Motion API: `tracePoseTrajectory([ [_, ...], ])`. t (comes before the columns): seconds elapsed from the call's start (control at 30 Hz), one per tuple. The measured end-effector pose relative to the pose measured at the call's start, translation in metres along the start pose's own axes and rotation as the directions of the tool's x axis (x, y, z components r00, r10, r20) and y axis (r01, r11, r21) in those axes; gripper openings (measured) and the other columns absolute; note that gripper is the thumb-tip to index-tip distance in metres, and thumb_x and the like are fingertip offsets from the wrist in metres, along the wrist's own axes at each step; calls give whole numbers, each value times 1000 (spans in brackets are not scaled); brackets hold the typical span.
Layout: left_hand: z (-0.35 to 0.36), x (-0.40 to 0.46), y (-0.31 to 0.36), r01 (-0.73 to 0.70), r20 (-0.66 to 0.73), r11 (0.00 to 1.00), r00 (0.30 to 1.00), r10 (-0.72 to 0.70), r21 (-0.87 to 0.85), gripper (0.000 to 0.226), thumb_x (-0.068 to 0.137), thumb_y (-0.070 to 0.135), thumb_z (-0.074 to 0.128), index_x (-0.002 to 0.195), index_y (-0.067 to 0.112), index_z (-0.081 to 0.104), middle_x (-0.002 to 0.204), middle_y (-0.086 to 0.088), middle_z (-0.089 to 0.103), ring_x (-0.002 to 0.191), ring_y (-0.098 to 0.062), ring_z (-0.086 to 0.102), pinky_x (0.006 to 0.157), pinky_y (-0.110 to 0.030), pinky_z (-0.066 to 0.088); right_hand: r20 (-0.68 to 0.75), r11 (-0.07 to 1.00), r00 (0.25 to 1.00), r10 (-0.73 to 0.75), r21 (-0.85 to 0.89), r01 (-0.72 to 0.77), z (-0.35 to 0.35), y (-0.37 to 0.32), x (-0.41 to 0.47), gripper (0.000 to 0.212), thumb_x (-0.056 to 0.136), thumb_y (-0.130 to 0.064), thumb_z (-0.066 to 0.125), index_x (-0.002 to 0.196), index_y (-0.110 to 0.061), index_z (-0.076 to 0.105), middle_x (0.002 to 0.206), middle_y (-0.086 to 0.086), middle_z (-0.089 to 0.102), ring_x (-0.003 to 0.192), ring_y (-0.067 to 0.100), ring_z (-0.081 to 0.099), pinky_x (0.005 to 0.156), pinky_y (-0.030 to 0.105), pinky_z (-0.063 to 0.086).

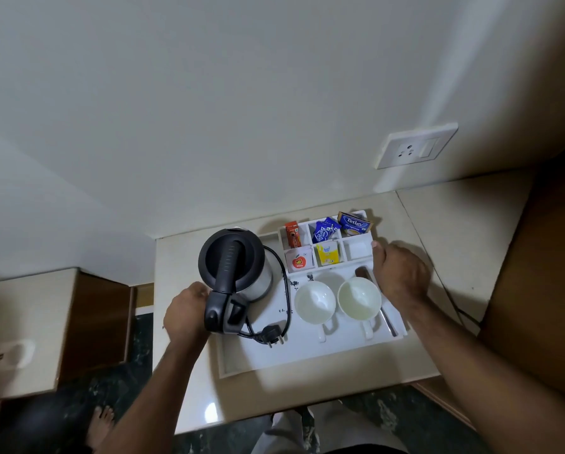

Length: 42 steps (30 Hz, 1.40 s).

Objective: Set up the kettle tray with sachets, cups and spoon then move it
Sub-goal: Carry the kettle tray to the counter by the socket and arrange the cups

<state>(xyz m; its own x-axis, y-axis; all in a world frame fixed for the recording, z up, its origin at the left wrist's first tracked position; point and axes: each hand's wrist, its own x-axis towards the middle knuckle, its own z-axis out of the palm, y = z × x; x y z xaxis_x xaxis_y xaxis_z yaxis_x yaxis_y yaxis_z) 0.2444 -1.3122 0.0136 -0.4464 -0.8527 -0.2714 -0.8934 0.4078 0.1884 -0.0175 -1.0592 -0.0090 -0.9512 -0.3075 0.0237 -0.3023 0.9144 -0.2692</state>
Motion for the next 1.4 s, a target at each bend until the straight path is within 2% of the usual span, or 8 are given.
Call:
tracePoseTrajectory([
  [0.4, -11, 14, 9, -80, 49, 979, 995, 90, -189, 10, 91, 15, 61, 84, 9, 59, 83, -12, 68, 72, -28, 57, 62, -33, 44, 83, 999, 996, -43, 37, 40, -12, 7, -3, 38, 99, -32, 45, 79, -7, 66, 80, 17, 69, 76, 36, 62, 67, 36, 46],
  [0.5, -28, 1, 16, -34, -136, 909, 990, -25, -416, 24, 97, 19, 51, 75, 10, 55, 72, -8, 61, 71, -32, 56, 61, -38, 42, 110, 992, 993, -39, 126, 25, -24, 10, -7, 34, 98, -27, 45, 74, -8, 61, 78, 16, 67, 76, 36, 61, 67, 36, 46],
  [0.63, -65, -46, 30, -232, -464, 746, 878, -115, -625, 23, 102, 32, 42, 92, 20, 59, 87, -1, 64, 84, -22, 59, 73, -31, 47, -70, 938, 995, -69, 335, 89, -42, 10, -32, 32, 98, -29, 44, 81, -8, 60, 78, 8, 65, 75, 31, 60, 65, 38, 49],
  [0.73, -70, -93, 56, -539, -654, 705, 743, 140, -461, 20, 100, 31, 45, 99, 20, 62, 86, 8, 56, 79, -7, 50, 72, -10, 38, -143, 883, 974, -175, 414, 219, -46, 9, -65, 32, 96, -45, 42, 104, -19, 60, 96, -1, 67, 87, 17, 61, 72, 30, 51],
  [0.83, -39, -123, 93, -736, -564, 568, 663, 492, -369, 16, 96, 24, 54, 96, 13, 66, 80, 2, 59, 70, -9, 53, 63, -24, 46, -59, 865, 958, -280, 418, 278, -33, 11, -91, 50, 87, -55, 52, 129, -29, 46, 127, -9, 57, 114, 12, 53, 90, 25, 47],
  [0.93, -1, -128, 119, -712, -339, 628, 702, 627, -313, 38, 89, 28, 68, 119, 3, 62, 102, -9, 67, 94, -23, 64, 79, -36, 55, 68, 873, 965, -255, 445, 199, -20, 13, -107, 85, 70, -66, 64, 141, -35, 28, 140, -11, 44, 126, 9, 43, 94, 22, 41],
  [1.1, 36, -122, 123, -591, -174, 752, 806, 566, -292, 95, 77, 45, 78, 146, -2, 32, 143, -22, 43, 133, -35, 41, 113, -41, 34, 154, 855, 960, -233, 504, 126, -13, 11, -114, 98, 67, -54, 65, 149, -36, 16, 148, -15, 35, 134, 10, 39, 101, 31, 47],
  [1.4, 52, -120, 116, -383, -78, 757, 910, 406, -529, 87, 77, 30, 82, 147, 7, 34, 146, -12, 45, 136, -29, 41, 113, -45, 38, 152, 846, 978, -143, 531, 42, -15, 4, -115, 87, 68, -43, 75, 144, -30, 34, 144, -12, 47, 130, 11, 46, 98, 32, 48],
])
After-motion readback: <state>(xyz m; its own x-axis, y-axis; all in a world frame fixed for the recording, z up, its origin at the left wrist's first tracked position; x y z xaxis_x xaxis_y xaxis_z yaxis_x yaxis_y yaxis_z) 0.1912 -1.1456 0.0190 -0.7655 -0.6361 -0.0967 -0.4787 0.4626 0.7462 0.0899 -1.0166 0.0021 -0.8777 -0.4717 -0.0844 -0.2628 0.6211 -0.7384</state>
